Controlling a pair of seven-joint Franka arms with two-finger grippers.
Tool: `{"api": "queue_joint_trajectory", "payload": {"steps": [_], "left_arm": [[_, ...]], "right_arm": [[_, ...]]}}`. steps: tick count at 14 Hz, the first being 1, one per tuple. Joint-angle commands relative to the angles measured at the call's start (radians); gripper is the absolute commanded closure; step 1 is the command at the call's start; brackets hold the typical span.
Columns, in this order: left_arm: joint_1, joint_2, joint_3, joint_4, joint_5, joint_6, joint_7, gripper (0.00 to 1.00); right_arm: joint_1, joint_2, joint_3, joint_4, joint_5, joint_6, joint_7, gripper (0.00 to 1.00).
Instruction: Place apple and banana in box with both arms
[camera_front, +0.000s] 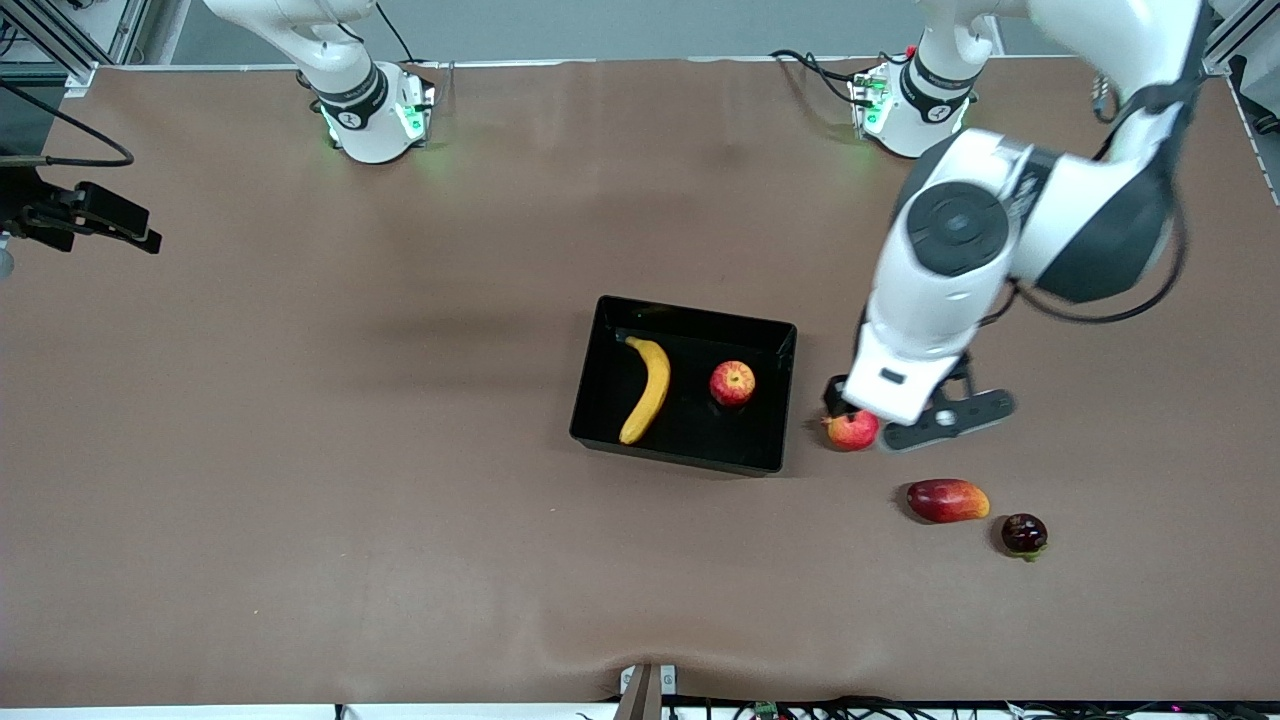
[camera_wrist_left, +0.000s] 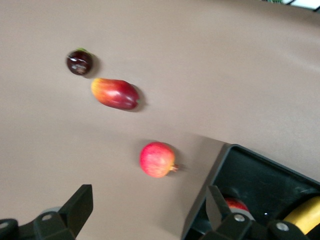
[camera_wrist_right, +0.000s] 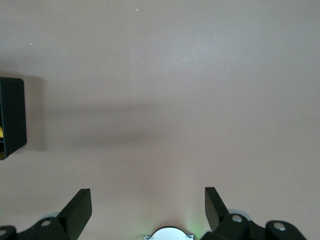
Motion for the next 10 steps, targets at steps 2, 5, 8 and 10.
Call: {"api": "queue_joint_trajectory", "payload": {"steps": [2,5,8,10], "left_arm": [[0.111,-0.084,-0.006,-0.033,-0.086,-0.015,0.131,0.0],[0.168,-0.119,-0.006,-0.035,-0.102,-0.044,0.234,0.0],[0.211,-0.148,-0.006,-0.036,-0.106,-0.051,0.323,0.0],[0.24,-0.173,-0.005,-0.036,-0.137,-0.08,0.389,0.0]], "right_arm": [[-0.004,-0.003,0.004,0.0,-0.009,-0.003,-0.006,0.0],[-0.004,-0.003,0.004,0.0,-0.009,-0.003,-0.006,0.0],[-0.005,-0.003,0.004,0.0,-0.009,-0.003,-0.006,0.0],[-0.007,-0.003,0.005,0.0,-0.01,-0.003,-0.006,0.0]]}}
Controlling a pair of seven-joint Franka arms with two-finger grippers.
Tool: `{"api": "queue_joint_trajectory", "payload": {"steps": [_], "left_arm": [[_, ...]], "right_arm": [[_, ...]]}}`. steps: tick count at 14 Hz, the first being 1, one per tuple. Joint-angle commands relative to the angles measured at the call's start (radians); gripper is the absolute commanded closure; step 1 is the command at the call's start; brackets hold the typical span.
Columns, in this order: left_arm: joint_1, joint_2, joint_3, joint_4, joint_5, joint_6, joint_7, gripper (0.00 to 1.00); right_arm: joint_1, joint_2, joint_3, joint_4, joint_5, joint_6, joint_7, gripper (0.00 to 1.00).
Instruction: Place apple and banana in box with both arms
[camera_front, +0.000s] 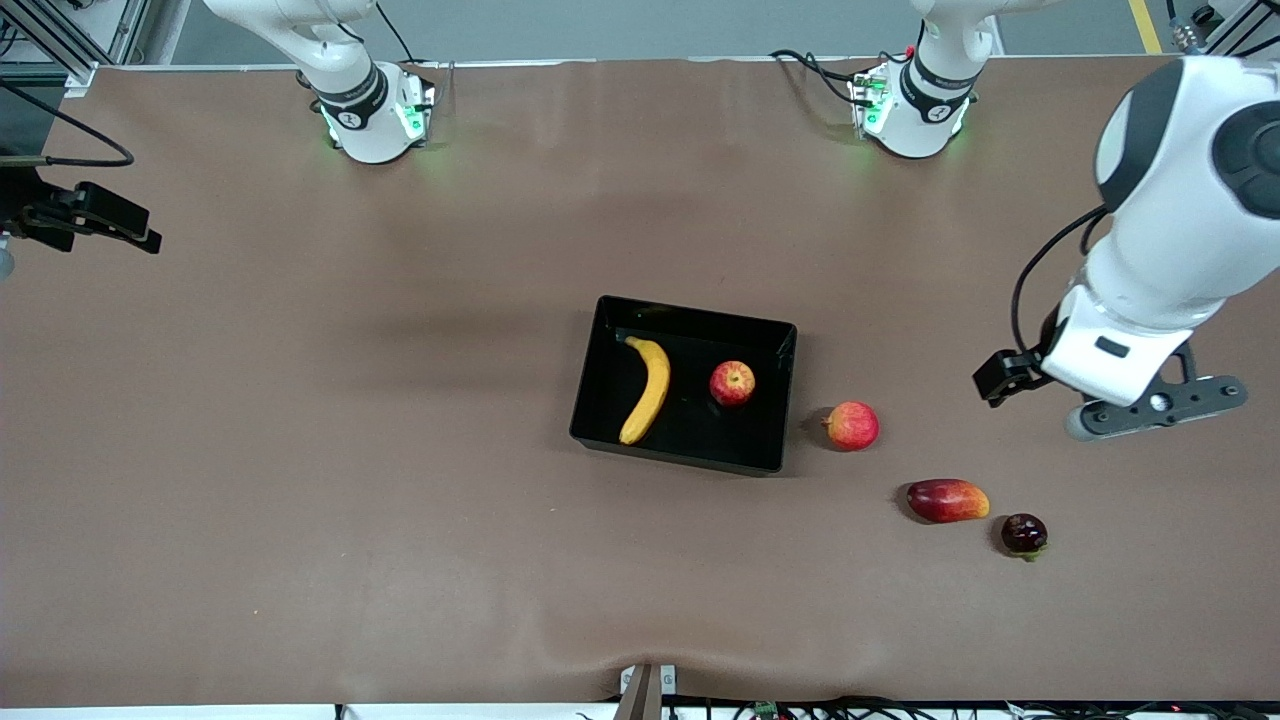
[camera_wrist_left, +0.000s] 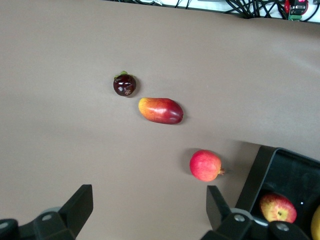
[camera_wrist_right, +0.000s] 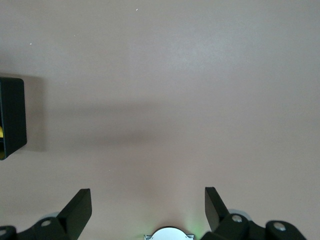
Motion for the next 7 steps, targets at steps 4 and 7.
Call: {"api": "queue_joint_trajectory", "payload": {"steps": [4,7], "left_arm": [[0.126,-0.113,-0.005,-0.035,-0.091,-0.081,0.21,0.0],[0.152,-0.153,-0.005,-0.036,-0.108,-0.109,0.247,0.0]], "right_arm": [[-0.005,-0.002,0.004,0.0,-0.01,-0.003,-0.006,0.0],[-0.005,-0.006,0.005,0.0,-0.002,-0.013,-0.006,0.0]]}}
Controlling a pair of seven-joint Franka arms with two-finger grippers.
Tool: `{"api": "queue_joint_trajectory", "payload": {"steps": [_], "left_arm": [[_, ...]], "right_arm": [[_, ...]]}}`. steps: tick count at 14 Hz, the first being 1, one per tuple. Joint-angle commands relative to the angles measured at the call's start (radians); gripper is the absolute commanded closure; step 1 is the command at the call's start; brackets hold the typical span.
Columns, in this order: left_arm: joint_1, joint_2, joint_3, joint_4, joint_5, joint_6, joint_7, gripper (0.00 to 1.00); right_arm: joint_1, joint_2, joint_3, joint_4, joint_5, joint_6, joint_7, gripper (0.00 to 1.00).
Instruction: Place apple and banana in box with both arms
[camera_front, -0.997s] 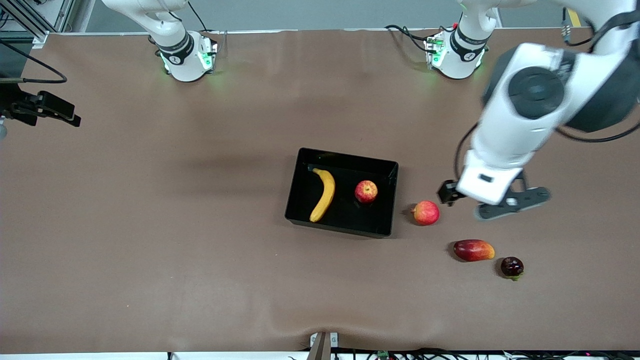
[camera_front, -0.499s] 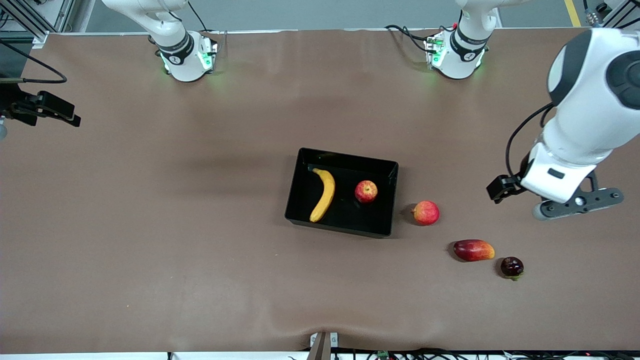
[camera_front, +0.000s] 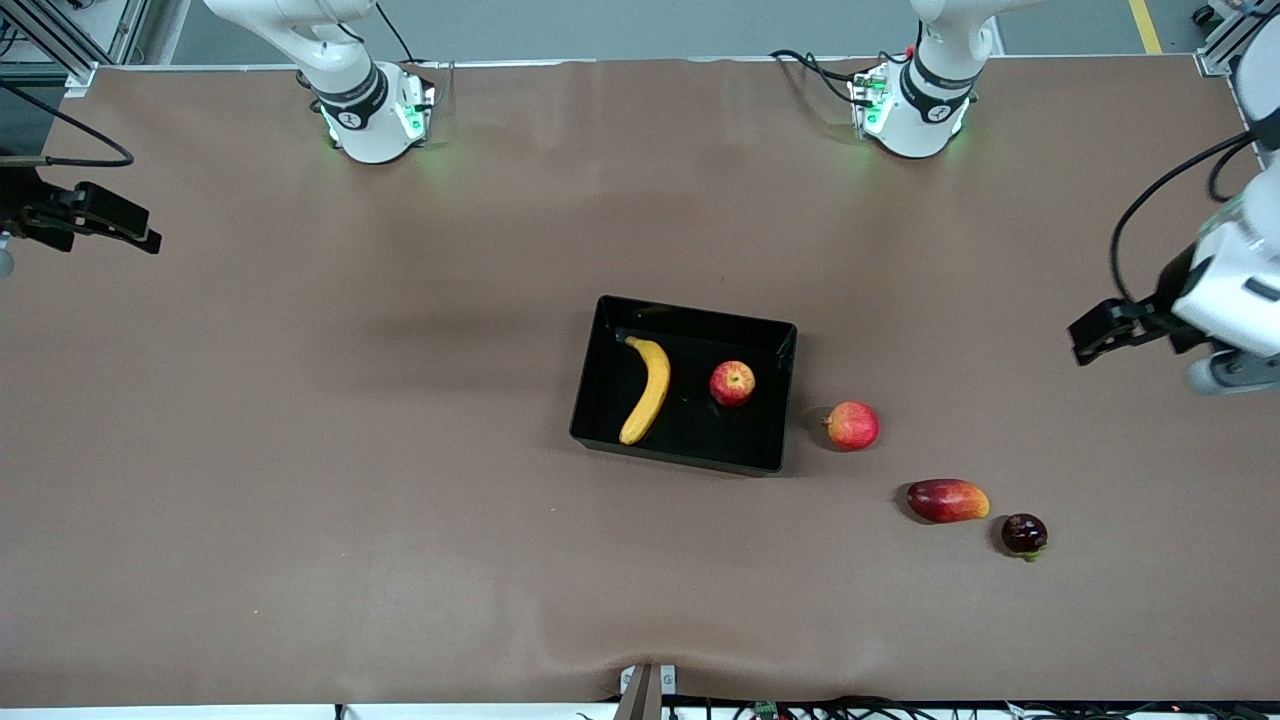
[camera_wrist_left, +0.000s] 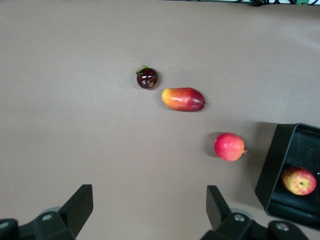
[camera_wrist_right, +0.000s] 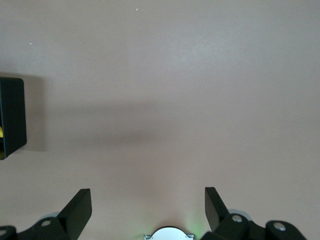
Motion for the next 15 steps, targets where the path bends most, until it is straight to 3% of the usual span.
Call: {"api": "queue_joint_trajectory", "payload": {"steps": [1,3,5,11,15], "left_arm": [[0.021,-0.064,-0.005,-0.036,-0.039,-0.036,0.033,0.0],[0.024,-0.099,0.005,-0.058,-0.062,-0.042,0.043,0.0],[-0.027,-0.149,0.068,-0.114,-0.084,-0.031,0.057,0.0],[-0.326,-0.301,0.432,-0.274,-0.171,-0.002,0.188,0.0],[-0.341,-0.323,0.435,-0.299,-0.172,-0.007,0.191,0.0]], "right_arm": [[-0.005,-0.006,0.005,0.0,-0.002,-0.013,-0.006,0.0],[-0.008,-0.006,0.003,0.0,-0.005,-0.011,-0.004,0.0],[-0.007,-0.006,0.003,0.0,-0.004,-0.011,-0.004,0.0],[-0.005,0.001,0.005,-0.006,-0.013,0.012,-0.004,0.0],[-0.004,0.003,0.005,-0.007,-0.008,0.026,-0.004,0.0]]}}
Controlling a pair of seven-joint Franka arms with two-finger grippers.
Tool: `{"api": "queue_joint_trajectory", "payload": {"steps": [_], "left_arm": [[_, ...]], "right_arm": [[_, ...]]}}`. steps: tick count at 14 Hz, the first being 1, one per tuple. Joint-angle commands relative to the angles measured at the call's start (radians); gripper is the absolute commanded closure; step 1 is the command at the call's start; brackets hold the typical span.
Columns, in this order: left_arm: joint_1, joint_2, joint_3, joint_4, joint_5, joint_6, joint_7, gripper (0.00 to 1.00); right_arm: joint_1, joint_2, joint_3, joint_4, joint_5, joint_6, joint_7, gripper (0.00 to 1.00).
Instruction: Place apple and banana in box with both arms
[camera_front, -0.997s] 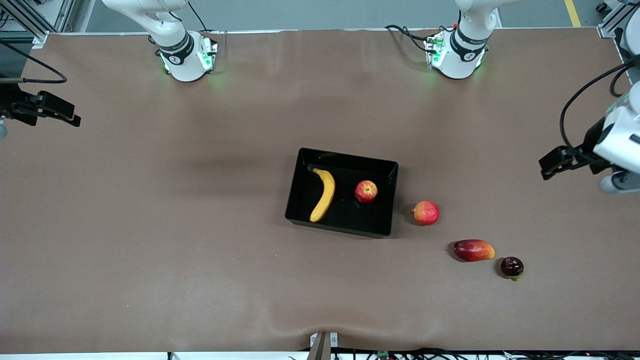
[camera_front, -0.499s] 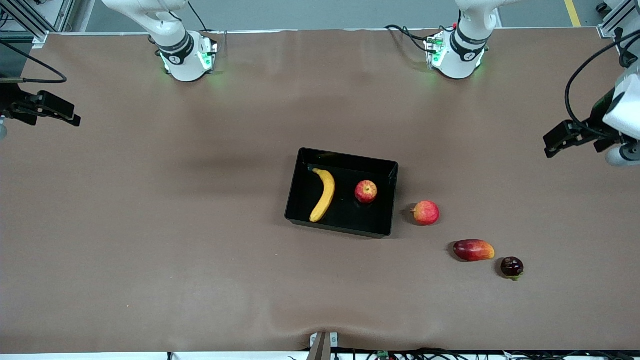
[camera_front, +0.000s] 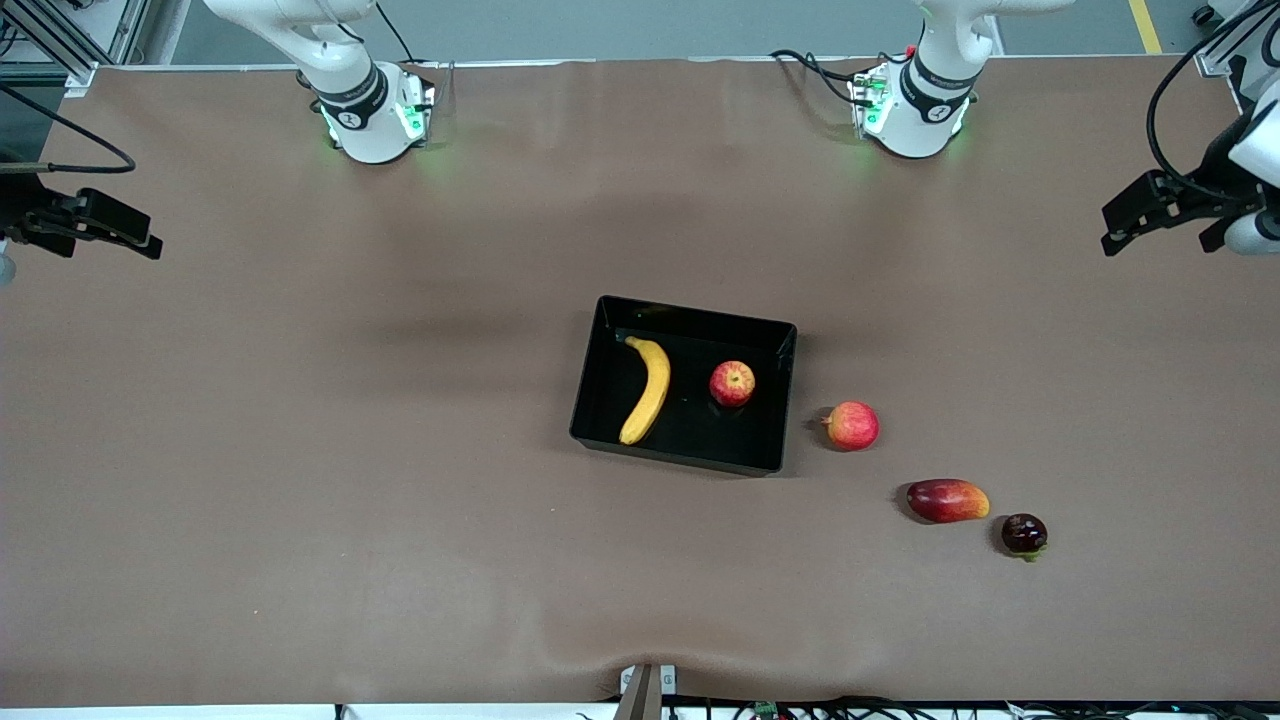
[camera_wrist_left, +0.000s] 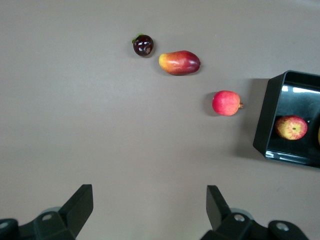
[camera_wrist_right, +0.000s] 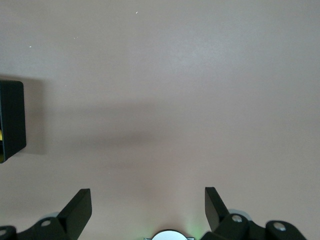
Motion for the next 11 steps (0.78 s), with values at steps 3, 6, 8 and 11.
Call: {"api": "queue_joint_trajectory", "payload": {"steps": [3,6,8,11], "left_arm": [[-0.032,-0.03,0.006,-0.03,-0.016,0.015,-0.005,0.0],[-0.039,-0.021,-0.004,-0.027,-0.017,0.002,-0.05,0.0],[-0.037,-0.019,-0.027,-0.027,-0.017,0.0,-0.051,0.0],[-0.036,-0.027,-0.05,-0.031,-0.017,-0.018,-0.079,0.0]], "right_arm": [[-0.004,-0.005,0.005,-0.008,-0.006,0.002,-0.004,0.0],[-0.002,-0.003,0.005,-0.01,-0.006,0.005,-0.004,0.0],[-0.001,-0.003,0.005,-0.01,-0.006,0.006,-0.004,0.0],[-0.002,0.0,0.005,-0.01,-0.006,0.006,-0.004,0.0]]}}
